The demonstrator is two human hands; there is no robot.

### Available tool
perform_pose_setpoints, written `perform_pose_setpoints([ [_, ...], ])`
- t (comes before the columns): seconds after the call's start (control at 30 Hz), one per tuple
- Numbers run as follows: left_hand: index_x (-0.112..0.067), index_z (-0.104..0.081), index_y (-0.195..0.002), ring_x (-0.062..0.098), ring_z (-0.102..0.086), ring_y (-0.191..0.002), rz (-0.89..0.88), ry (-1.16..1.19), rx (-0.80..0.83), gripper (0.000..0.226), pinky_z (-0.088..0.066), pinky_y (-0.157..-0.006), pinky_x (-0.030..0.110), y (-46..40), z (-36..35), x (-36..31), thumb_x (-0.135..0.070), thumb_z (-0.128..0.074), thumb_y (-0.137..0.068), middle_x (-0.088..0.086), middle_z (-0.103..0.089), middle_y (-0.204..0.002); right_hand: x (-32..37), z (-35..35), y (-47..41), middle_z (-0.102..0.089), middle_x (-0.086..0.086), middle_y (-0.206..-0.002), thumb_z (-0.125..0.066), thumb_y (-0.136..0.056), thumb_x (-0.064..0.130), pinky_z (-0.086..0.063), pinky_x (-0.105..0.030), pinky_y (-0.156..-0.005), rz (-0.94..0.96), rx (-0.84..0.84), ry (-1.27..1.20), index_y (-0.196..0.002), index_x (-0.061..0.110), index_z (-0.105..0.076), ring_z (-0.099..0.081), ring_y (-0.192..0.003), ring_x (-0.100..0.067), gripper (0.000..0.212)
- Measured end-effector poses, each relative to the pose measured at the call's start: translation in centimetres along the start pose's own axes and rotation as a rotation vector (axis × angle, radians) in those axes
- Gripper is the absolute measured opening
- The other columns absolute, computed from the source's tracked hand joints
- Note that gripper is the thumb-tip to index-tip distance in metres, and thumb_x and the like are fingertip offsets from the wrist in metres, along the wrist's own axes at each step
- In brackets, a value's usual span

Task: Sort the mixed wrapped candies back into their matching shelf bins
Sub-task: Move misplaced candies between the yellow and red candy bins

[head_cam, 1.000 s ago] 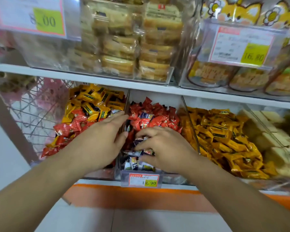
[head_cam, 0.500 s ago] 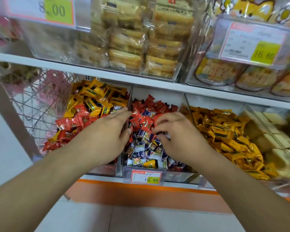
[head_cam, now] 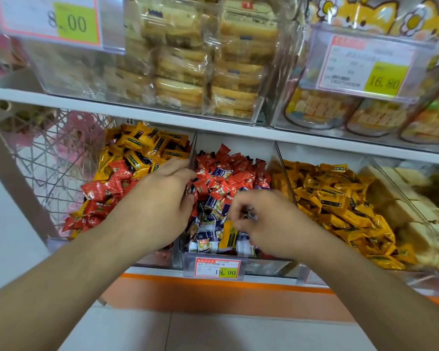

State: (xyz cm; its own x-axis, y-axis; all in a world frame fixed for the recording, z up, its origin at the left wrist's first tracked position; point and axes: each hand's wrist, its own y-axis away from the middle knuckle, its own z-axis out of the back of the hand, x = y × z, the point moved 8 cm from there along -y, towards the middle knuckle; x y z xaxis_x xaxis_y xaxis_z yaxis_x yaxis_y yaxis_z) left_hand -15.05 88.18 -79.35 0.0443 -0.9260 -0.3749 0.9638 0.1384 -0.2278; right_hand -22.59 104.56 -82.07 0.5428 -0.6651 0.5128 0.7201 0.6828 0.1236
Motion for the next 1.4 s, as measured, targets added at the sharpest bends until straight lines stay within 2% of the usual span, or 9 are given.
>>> perform_pose_setpoints([
  [0.23, -0.039, -0.066, -0.117, -0.004, -0.064, -0.109, 0.051, 0.502, 0.104, 0.031, -0.051, -0.101, 0.029, 0.4, -1.1, -3.7, -0.053, -0.068, -0.089, -0.021, -0.068, -0.115, -1.2, 5.6, 3.0, -0.076, -0.006, -0.083, -0.067, -0.099, 0.008, -0.056, -0.022, -0.066, -0.074, -0.284, -0.597, -0.092, 0.011, -0.064, -0.074, -0.074, -0.015, 0.007],
  [0.4, -0.036, -0.069, -0.086, 0.011, -0.069, -0.081, 0.019, 0.688, 0.128, 0.012, -0.057, -0.086, 0.035, 0.1, -2.6, -6.3, -0.030, -0.079, -0.089, -0.009, -0.066, -0.077, -1.6, 6.2, 4.5, -0.075, -0.013, -0.089, -0.072, -0.095, 0.010, -0.063, -0.038, -0.074, -0.049, -0.284, -0.746, -0.101, 0.006, -0.066, -0.073, -0.080, -0.033, 0.010],
  [0.53, -0.033, -0.071, -0.094, 0.013, -0.068, -0.086, -0.024, 0.710, 0.147, 0.006, -0.057, -0.086, 0.039, -0.2, -3.4, -8.6, -0.035, -0.076, -0.091, -0.003, -0.068, -0.084, -2.2, 7.6, 6.3, -0.075, -0.006, -0.089, -0.076, -0.092, 0.011, -0.061, -0.030, -0.070, -0.046, -0.313, -0.687, -0.100, 0.010, -0.068, -0.074, -0.074, -0.024, 0.011],
  [0.63, -0.039, -0.067, -0.103, 0.000, -0.065, -0.094, -0.022, 0.547, 0.144, 0.012, -0.053, -0.084, 0.019, -0.4, -4.2, -9.0, -0.037, -0.073, -0.093, -0.016, -0.068, -0.093, -5.9, 10.3, 7.4, -0.074, 0.001, -0.085, -0.077, -0.093, 0.020, -0.056, -0.025, -0.060, -0.166, -0.489, -0.617, -0.095, 0.020, -0.069, -0.070, -0.067, -0.018, 0.009],
  [0.8, -0.039, -0.054, -0.139, -0.002, -0.056, -0.118, -0.070, 0.125, 0.166, 0.038, -0.047, -0.101, 0.021, -0.8, -4.8, -7.5, -0.039, -0.060, -0.101, -0.021, -0.056, -0.139, -11.1, 12.9, 8.8, -0.065, -0.003, -0.130, -0.071, -0.094, 0.038, -0.054, -0.040, -0.096, -0.387, -0.558, 0.143, -0.138, 0.020, -0.059, -0.063, -0.118, -0.026, 0.048],
  [0.93, -0.042, -0.037, -0.155, 0.002, -0.048, -0.131, -0.143, -0.025, 0.318, 0.049, -0.036, -0.110, 0.020, -0.4, -6.2, -7.2, -0.040, -0.049, -0.106, -0.025, -0.031, -0.160, -8.2, 11.0, 7.8, -0.055, -0.001, -0.143, -0.068, -0.096, 0.026, -0.042, -0.029, -0.105, -0.201, -0.494, 0.182, -0.145, 0.019, -0.054, -0.051, -0.133, -0.022, 0.051],
  [1.1, -0.041, -0.041, -0.153, 0.004, -0.043, -0.141, -0.206, -0.168, 0.466, 0.046, -0.042, -0.111, 0.026, 0.2, -7.4, -6.9, -0.043, -0.044, -0.107, -0.027, -0.035, -0.159, -4.2, 6.6, 5.3, -0.052, 0.007, -0.145, -0.062, -0.100, 0.025, -0.038, -0.029, -0.114, 0.036, -0.318, 0.221, -0.144, 0.024, -0.052, -0.042, -0.138, -0.014, 0.046],
  [1.27, -0.044, -0.060, -0.133, 0.010, -0.059, -0.113, -0.264, -0.270, 0.530, 0.035, -0.049, -0.098, 0.030, 0.6, -7.2, -5.1, -0.042, -0.041, -0.104, -0.020, -0.065, -0.133, -3.7, 5.2, 3.8, -0.057, 0.005, -0.138, -0.060, -0.099, 0.022, -0.037, -0.039, -0.116, 0.101, -0.276, 0.344, -0.138, 0.022, -0.057, -0.042, -0.135, -0.017, 0.040],
  [1.4, -0.049, -0.061, -0.131, 0.005, -0.051, -0.128, -0.265, -0.297, 0.552, 0.045, -0.020, -0.123, 0.030, 1.1, -6.9, -4.1, -0.051, -0.030, -0.099, -0.025, -0.064, -0.132, -2.6, 4.2, 3.2, -0.053, 0.006, -0.144, -0.060, -0.101, 0.021, -0.034, -0.036, -0.118, 0.161, -0.241, 0.342, -0.144, 0.023, -0.054, -0.040, -0.139, -0.015, 0.043],
])
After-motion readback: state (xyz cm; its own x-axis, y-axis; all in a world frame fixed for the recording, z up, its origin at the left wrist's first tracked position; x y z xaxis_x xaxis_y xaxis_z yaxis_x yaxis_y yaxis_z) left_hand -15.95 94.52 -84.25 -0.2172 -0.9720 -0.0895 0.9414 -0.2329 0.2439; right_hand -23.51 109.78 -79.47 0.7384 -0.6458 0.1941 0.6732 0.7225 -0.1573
